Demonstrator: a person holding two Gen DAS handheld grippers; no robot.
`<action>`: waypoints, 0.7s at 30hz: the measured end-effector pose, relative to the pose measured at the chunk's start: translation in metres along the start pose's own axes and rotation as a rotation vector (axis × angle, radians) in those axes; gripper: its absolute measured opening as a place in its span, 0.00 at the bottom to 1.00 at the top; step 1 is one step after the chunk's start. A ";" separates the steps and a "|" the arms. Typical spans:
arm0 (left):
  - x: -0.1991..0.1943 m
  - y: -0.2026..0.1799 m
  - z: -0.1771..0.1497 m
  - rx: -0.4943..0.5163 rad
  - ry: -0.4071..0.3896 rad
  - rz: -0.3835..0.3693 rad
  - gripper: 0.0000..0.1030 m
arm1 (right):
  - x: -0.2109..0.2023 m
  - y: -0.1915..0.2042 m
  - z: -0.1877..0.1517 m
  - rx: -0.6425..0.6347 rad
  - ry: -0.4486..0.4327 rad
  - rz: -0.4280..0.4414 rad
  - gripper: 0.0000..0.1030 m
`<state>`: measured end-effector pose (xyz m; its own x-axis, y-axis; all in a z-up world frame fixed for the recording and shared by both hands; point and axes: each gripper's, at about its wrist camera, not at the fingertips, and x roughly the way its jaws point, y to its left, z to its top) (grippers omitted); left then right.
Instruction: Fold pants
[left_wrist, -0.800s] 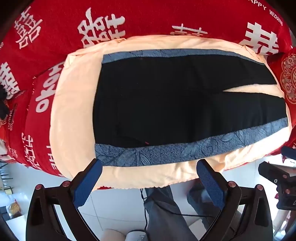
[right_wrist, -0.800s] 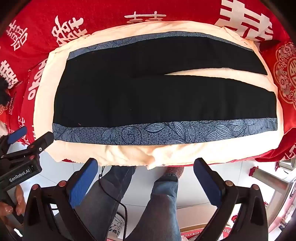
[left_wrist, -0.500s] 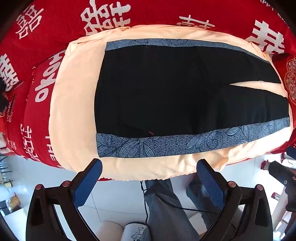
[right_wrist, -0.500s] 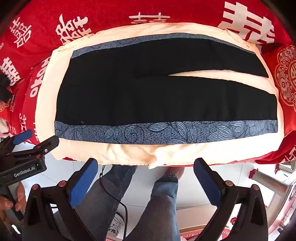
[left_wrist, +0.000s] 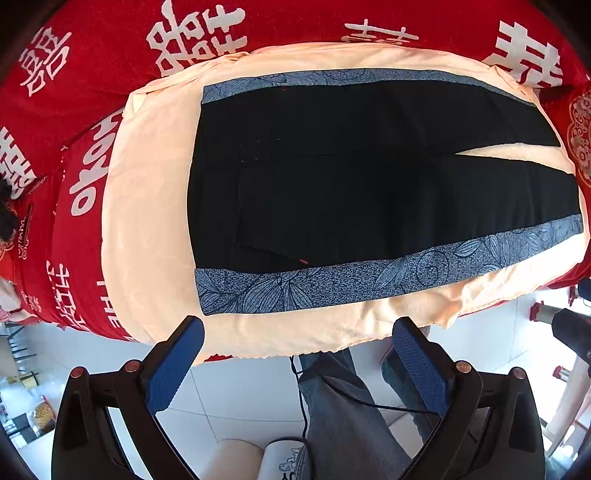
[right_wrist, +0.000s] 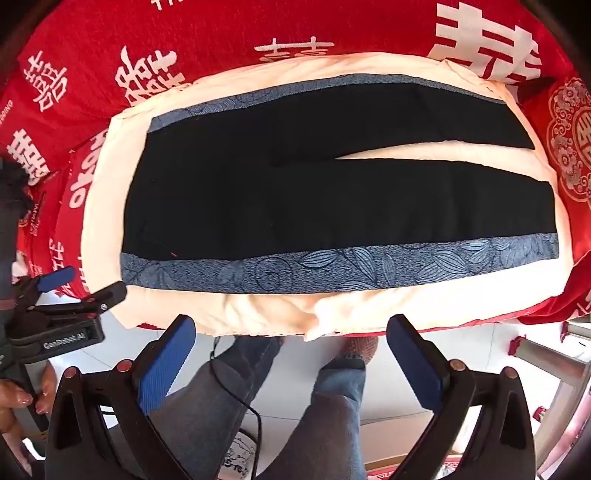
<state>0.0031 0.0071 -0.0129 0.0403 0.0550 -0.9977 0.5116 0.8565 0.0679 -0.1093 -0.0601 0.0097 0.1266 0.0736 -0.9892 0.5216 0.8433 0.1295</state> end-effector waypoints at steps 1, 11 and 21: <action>0.000 -0.001 0.000 0.003 0.001 0.003 0.99 | 0.001 0.000 0.000 0.003 0.007 0.011 1.00; -0.005 -0.007 0.006 0.010 -0.007 0.009 0.99 | 0.005 -0.005 0.005 0.005 0.054 -0.051 1.00; -0.006 -0.006 0.008 0.002 -0.008 0.020 0.99 | 0.008 -0.006 0.009 0.005 0.066 -0.034 1.00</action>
<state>0.0070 -0.0021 -0.0071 0.0572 0.0686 -0.9960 0.5126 0.8541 0.0883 -0.1042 -0.0695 0.0019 0.0530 0.0803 -0.9954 0.5291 0.8431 0.0962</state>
